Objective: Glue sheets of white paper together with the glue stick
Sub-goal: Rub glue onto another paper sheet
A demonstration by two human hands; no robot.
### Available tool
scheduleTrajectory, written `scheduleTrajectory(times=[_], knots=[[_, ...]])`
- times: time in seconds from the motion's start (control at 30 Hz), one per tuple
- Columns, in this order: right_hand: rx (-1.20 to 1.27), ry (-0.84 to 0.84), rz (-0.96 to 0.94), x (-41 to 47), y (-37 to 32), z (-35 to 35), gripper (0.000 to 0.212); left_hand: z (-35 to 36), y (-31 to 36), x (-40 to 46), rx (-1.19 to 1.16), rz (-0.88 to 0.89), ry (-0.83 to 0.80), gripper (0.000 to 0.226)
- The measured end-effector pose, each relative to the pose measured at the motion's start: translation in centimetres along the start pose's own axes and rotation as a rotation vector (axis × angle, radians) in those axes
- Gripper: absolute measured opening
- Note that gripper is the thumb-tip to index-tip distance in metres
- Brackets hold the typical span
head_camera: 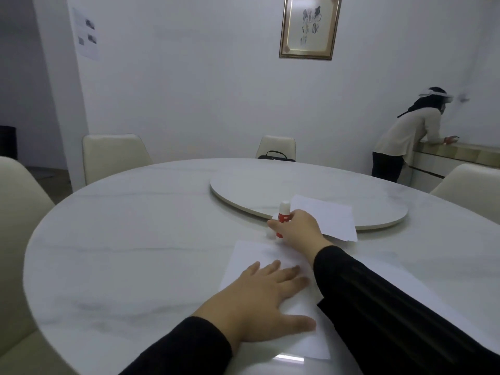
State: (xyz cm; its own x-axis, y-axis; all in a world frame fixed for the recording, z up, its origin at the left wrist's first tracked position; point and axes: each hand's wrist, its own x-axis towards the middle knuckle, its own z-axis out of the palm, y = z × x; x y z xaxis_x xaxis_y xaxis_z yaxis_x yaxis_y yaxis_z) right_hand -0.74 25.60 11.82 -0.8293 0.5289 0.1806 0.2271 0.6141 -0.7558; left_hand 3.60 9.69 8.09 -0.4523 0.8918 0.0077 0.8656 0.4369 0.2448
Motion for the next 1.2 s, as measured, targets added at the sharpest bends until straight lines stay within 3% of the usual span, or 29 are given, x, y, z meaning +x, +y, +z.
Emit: scheduleTrajectory(times=[0.1, 0.2, 0.33, 0.43, 0.5, 0.6, 0.73, 0.83, 0.93, 1.03, 1.2], knots=[[-0.018, 0.069, 0.004, 0.2, 0.4, 0.9, 0.031, -0.2, 0.0, -0.1, -0.035, 0.017, 0.003, 0.076], [0.033, 0.153, -0.114, -0.4, -0.6, 0.2, 0.026, -0.3, 0.0, -0.2, -0.024, 0.021, 0.002, 0.074], [0.12, 0.078, -0.25, -1.6, -2.0, -3.1, 0.015, -0.4, 0.1, -0.4, -0.031, 0.033, -0.005, 0.072], [-0.02, 0.04, -0.23, -2.6, -0.7, -5.8, 0.029, -0.8, 0.2, -0.8, -0.125, 0.04, 0.03, 0.076], [-0.003, 0.107, -0.139, -3.6, 0.7, -7.0, 0.046, -1.2, 0.0, -0.9, -0.148, -0.035, 0.153, 0.076], [0.16, 0.237, -0.048, -5.2, 2.8, -7.3, 0.039, -1.3, -0.4, -1.0, -0.044, -0.183, 0.205, 0.071], [0.659, 0.139, 0.067, -6.3, 4.0, -6.7, 0.029, -0.8, 0.2, -0.7, 0.154, -0.23, 0.208, 0.057], [0.788, 0.144, 0.082, -6.8, 4.4, -6.6, 0.026, -0.8, 0.2, -0.7, 0.176, -0.253, 0.294, 0.065], [0.778, 0.106, 0.033, -7.1, 4.5, -5.8, 0.01, -1.4, -0.5, -0.8, 0.095, -0.288, 0.257, 0.081], [0.645, 0.093, -0.059, -6.8, 4.1, -4.6, 0.007, -1.9, -1.0, 0.1, -0.059, -0.286, 0.171, 0.089], [0.308, 0.079, -0.192, -5.7, 3.0, -3.7, 0.018, -1.4, -1.2, 1.3, -0.02, -0.225, -0.015, 0.094]])
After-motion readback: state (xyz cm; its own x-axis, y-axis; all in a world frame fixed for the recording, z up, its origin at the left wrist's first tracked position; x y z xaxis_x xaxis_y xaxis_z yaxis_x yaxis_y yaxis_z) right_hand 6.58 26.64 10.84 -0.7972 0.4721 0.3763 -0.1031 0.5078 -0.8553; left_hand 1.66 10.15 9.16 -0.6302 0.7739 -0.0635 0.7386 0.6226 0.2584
